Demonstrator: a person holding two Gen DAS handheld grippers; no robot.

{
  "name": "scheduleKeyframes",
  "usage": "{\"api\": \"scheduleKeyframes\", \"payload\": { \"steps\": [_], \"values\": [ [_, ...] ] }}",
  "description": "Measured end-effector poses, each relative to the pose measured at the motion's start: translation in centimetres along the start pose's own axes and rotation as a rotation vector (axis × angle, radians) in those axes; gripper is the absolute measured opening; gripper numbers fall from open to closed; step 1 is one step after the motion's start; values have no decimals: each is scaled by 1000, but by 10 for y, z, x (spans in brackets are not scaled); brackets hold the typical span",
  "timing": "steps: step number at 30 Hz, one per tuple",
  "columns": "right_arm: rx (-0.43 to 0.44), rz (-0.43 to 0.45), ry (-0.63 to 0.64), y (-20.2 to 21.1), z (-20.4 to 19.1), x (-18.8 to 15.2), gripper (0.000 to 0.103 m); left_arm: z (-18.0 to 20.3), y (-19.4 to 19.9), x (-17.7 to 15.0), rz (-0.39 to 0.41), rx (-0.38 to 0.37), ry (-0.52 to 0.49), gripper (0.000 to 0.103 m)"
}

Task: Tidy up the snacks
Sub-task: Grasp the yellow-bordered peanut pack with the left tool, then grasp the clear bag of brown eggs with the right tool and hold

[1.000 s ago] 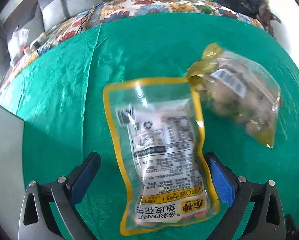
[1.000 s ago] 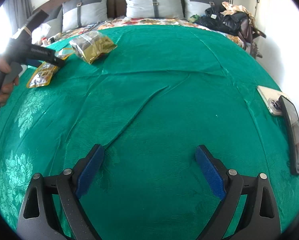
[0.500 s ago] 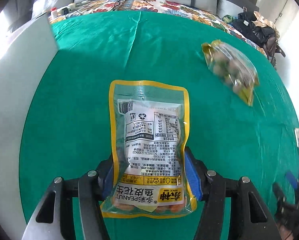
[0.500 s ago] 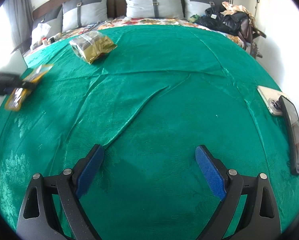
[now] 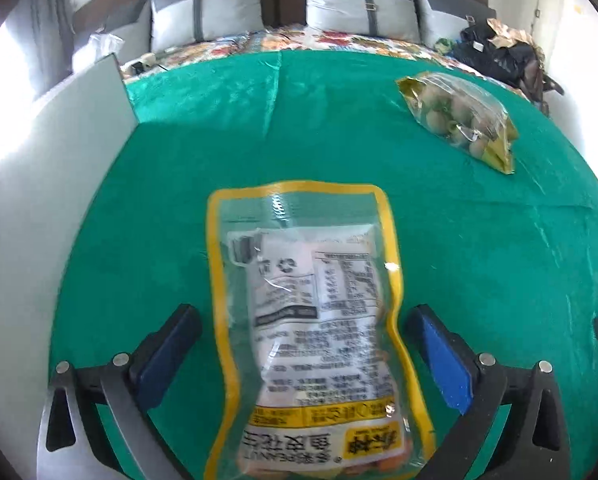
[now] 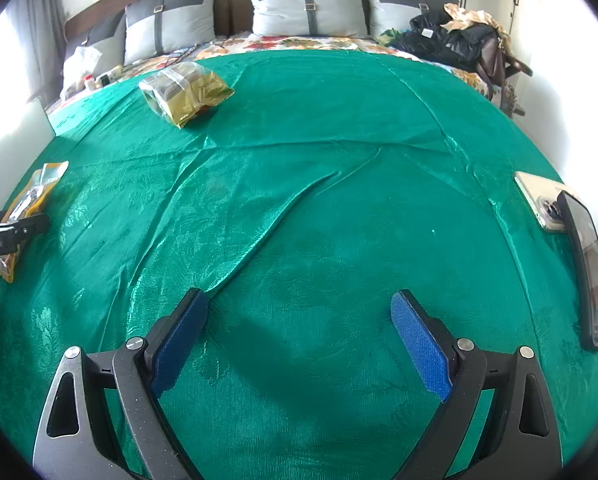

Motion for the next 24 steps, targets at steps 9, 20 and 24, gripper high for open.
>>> {"api": "scheduleKeyframes", "payload": {
  "steps": [9, 20, 24],
  "values": [
    [-1, 0, 0, 0, 0, 0, 95, -1, -2, 3, 25, -2, -2, 103],
    [3, -18, 19, -2, -2, 4, 94, -1, -2, 4, 24, -5, 1, 103],
    [120, 73, 50, 2, -23, 58, 94, -2, -2, 4, 25, -5, 1, 103]
  ]
}}
Point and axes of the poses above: each gripper's, at about its wrist camera, not at the fingertips, and y roughly against the way its jaws point, z to its right, x to its top, the point moved 7 cm from there along -y, roughly the way its jaws point, and after that the axes turned 1 degree about -z, right-handed, at the moved point
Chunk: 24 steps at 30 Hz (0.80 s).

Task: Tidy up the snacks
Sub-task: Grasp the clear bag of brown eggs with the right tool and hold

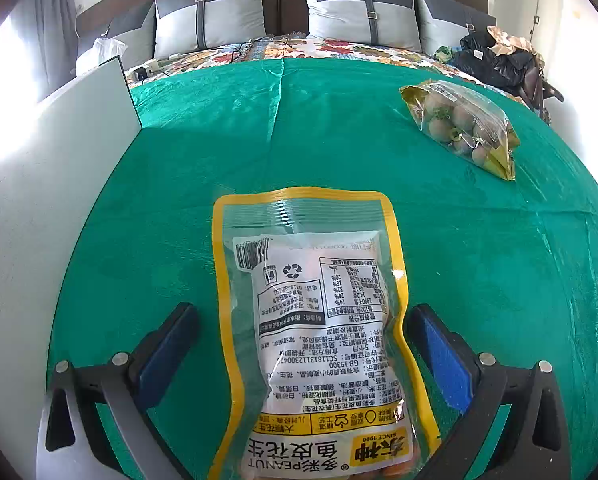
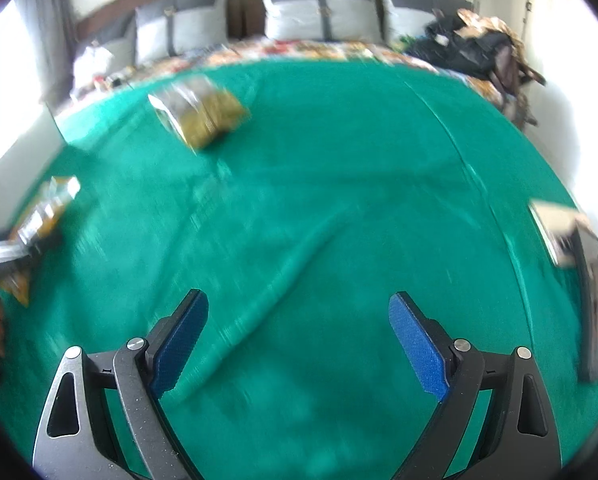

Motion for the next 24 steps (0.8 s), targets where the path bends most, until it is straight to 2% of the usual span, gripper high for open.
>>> {"api": "scheduleKeyframes", "payload": {
  "steps": [4, 5, 8, 12, 13, 14, 17, 19, 24],
  "values": [
    [103, 73, 178, -19, -44, 78, 94, 0, 0, 0, 0, 0, 0, 103],
    [117, 56, 232, -31, -56, 92, 94, 0, 0, 0, 0, 0, 0, 103],
    [134, -75, 347, -79, -84, 116, 94, 0, 0, 0, 0, -1, 1, 103],
    [47, -191, 450, -128, -102, 119, 92, -1, 0, 0, 0, -1, 1, 103],
    [38, -217, 442, -135, -103, 117, 90, 0, 0, 0, 0, -1, 1, 103],
    [53, -235, 405, -137, -101, 116, 64, -1, 0, 0, 0, -1, 1, 103],
    [95, -245, 256, -127, -90, 111, 61, -1, 0, 0, 0, -1, 0, 103],
    [99, -232, 228, -112, -86, 101, 61, -1, 0, 0, 0, -1, 0, 103],
    [69, -194, 116, -37, -67, 60, 61, -1, 0, 0, 0, -1, 0, 103]
  ]
}}
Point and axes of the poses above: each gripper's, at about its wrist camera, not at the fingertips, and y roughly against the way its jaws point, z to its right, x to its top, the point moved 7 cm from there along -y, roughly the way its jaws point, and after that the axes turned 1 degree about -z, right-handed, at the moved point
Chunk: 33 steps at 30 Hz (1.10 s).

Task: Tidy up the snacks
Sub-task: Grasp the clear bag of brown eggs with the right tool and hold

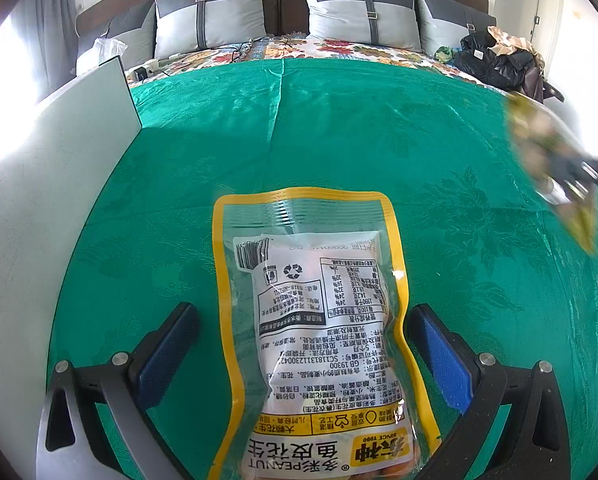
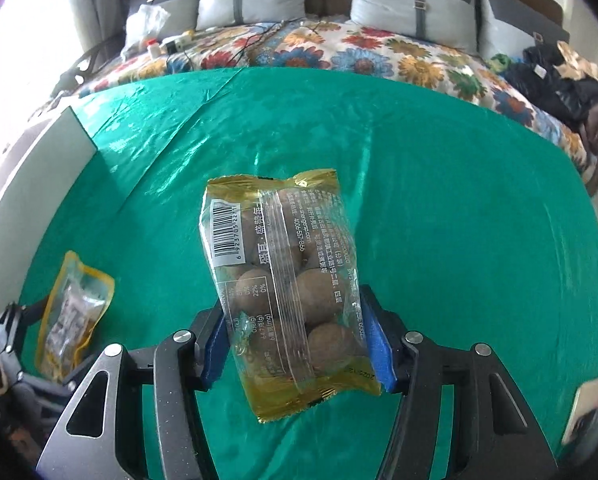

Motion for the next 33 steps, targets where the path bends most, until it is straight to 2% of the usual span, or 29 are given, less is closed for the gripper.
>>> {"api": "scheduleKeyframes", "payload": {
  "steps": [4, 6, 10, 11, 12, 16, 33],
  "values": [
    [-17, 1, -70, 41, -11, -67, 61, 1, 1, -1, 0, 3, -1, 103],
    [-36, 6, -70, 43, -20, -92, 62, 1, 1, -1, 0, 4, -1, 103],
    [-50, 12, -56, 18, -32, -121, 79, 1, 1, -1, 0, 3, -1, 103],
    [-67, 8, -45, 11, -33, -123, 80, 1, 1, -1, 0, 2, -1, 103],
    [-94, 55, -10, 12, -36, -122, 83, 1, 1, -1, 0, 2, 0, 103],
    [-73, 100, -6, 8, -34, -120, 91, 0, 1, -1, 1, 2, 0, 103],
    [-73, 100, -6, 5, -35, -119, 93, 0, 1, -1, 0, 2, 0, 103]
  ]
}}
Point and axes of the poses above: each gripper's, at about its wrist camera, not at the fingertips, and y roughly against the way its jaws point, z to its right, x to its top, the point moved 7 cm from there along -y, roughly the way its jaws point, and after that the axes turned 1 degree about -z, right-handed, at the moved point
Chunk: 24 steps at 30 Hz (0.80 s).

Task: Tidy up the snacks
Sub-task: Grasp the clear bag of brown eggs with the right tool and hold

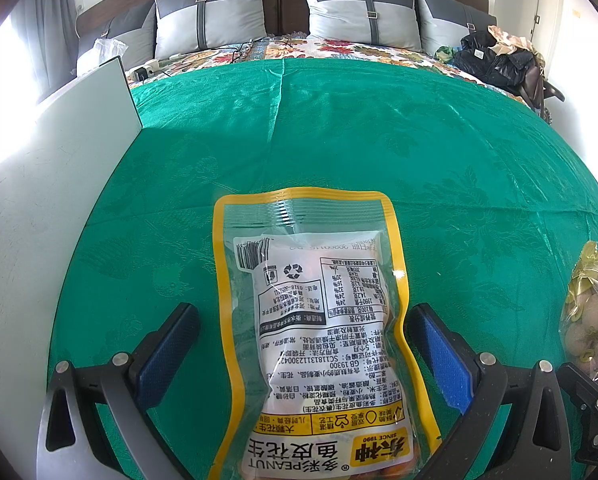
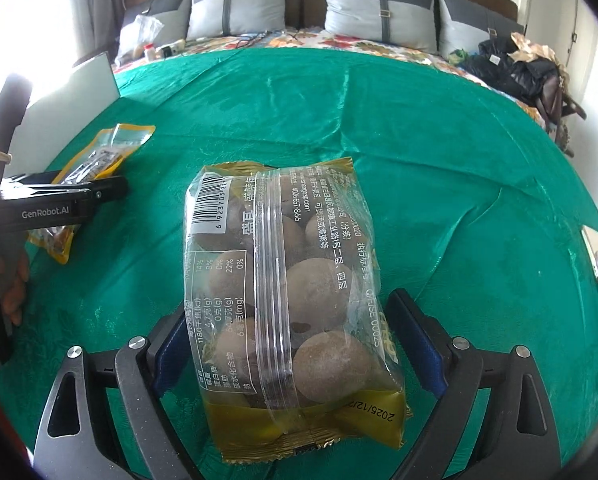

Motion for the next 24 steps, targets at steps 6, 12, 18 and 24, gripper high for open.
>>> {"api": "scheduleKeyframes", "payload": {
  "steps": [6, 12, 18, 24],
  "values": [
    [0, 0, 0, 0, 0, 0, 93, 0, 0, 0, 0, 0, 0, 103],
    [1, 0, 0, 0, 0, 0, 93, 0, 0, 0, 0, -1, 0, 103],
    [1, 0, 0, 0, 0, 0, 94, -1, 0, 0, 0, -1, 1, 103],
    [1, 1, 0, 0, 0, 0, 94, -1, 0, 0, 0, -1, 1, 103]
  ]
}}
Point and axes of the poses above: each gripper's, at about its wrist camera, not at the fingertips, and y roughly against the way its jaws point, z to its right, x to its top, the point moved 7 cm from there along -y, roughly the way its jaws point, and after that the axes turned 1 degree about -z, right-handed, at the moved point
